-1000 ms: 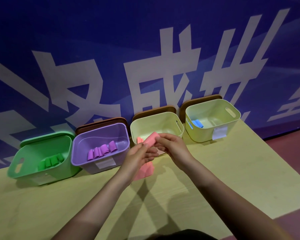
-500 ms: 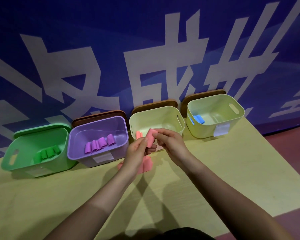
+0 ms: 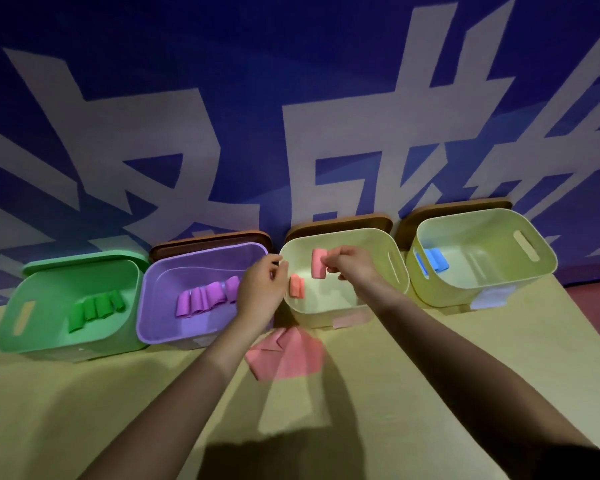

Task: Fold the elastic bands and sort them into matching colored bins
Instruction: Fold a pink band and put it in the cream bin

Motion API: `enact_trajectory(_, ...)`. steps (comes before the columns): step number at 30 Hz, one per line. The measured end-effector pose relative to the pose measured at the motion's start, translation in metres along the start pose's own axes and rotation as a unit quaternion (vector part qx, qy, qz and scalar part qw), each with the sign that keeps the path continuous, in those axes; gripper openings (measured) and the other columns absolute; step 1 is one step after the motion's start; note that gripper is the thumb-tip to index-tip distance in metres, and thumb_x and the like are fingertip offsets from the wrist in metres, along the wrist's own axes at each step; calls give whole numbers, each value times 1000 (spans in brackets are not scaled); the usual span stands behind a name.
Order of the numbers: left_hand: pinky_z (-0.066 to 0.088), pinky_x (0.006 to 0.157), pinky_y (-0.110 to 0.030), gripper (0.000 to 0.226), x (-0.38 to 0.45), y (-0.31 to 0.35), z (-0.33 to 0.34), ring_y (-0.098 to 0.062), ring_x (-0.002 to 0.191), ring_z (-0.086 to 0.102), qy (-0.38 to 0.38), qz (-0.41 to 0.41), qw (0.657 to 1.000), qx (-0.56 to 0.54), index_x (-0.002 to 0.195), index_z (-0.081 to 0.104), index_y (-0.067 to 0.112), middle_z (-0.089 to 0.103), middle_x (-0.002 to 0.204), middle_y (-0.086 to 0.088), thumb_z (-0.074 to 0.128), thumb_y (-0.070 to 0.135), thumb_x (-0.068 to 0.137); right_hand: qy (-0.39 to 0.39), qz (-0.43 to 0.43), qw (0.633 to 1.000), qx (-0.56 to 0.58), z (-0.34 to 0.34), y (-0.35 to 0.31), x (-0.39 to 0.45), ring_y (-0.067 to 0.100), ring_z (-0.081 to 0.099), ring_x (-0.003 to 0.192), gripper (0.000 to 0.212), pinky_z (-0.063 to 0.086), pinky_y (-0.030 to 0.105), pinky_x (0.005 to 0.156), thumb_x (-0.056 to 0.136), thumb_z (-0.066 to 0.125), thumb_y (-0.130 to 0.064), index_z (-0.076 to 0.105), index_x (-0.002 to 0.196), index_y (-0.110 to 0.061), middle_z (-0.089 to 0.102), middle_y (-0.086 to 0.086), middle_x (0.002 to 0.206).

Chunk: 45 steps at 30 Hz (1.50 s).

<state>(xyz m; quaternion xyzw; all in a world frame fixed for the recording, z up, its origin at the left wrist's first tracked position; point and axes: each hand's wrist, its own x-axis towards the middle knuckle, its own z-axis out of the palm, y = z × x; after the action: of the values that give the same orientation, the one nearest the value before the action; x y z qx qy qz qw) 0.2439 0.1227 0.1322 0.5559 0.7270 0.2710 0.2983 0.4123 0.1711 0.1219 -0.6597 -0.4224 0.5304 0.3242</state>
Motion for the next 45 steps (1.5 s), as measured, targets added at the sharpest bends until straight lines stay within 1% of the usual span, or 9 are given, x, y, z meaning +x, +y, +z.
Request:
enact_trajectory(3,48,81,-37,30,25,-20,7,-27,101,58,12,6,995,94,122,59,19,60,110,-7,52,31,95,-7,65,990,-126,15,22,52,18,59,75,8,43,21,56,84,68,-11,67,89,-5,65,9,84)
enact_trajectory(7,43,75,-33,31,39,-28,21,-30,98,59,0,-8,995,99,124,57,18,54,114,-10,54,27,94,-13,98,948,-303,30,56,87,24,62,86,23,48,27,71,85,64,-22,67,98,-4,61,7,89)
enact_trajectory(13,35,70,-27,28,46,-31,29,-26,92,60,18,-2,996,92,120,60,16,53,111,-9,51,26,96,-55,69,921,-379,46,65,104,19,59,82,20,50,25,73,90,61,-30,63,93,-10,61,4,90)
enact_trajectory(16,34,69,-25,27,44,-33,31,-25,92,59,30,2,996,83,119,61,16,54,110,-9,52,26,95,-78,50,907,-411,53,66,107,17,54,77,19,41,23,67,91,59,-32,57,85,-14,58,2,86)
enact_trajectory(26,34,69,-25,27,44,-37,34,-24,91,58,38,6,997,67,118,61,15,53,109,-8,52,26,95,-63,-3,897,-437,56,75,110,19,52,83,21,43,26,77,90,58,-27,64,102,-11,60,4,93)
enact_trajectory(30,34,68,-24,27,44,-36,33,-22,91,58,34,4,997,64,119,60,16,52,110,-8,52,26,95,-60,3,897,-438,56,74,108,20,52,83,21,42,25,74,92,56,-26,62,104,-11,58,4,92)
enact_trajectory(35,33,69,-23,27,44,-37,31,-23,93,58,26,8,998,58,119,60,16,52,112,-8,51,26,96,-92,43,914,-392,53,72,105,22,60,80,21,44,26,66,90,56,-30,64,84,-11,61,5,79)
enact_trajectory(41,36,71,-27,26,44,-39,24,-27,90,61,3,24,998,51,118,60,18,53,108,-7,53,29,95,-93,63,928,-354,38,62,97,14,57,65,26,41,19,50,88,62,-33,56,70,-15,58,1,69)
enact_trajectory(45,39,73,-27,30,36,-35,11,-25,93,60,1,25,998,56,123,57,19,55,110,-8,52,29,95,-75,18,960,-270,25,41,76,22,67,80,21,57,33,75,88,66,-29,66,91,-8,68,9,86)
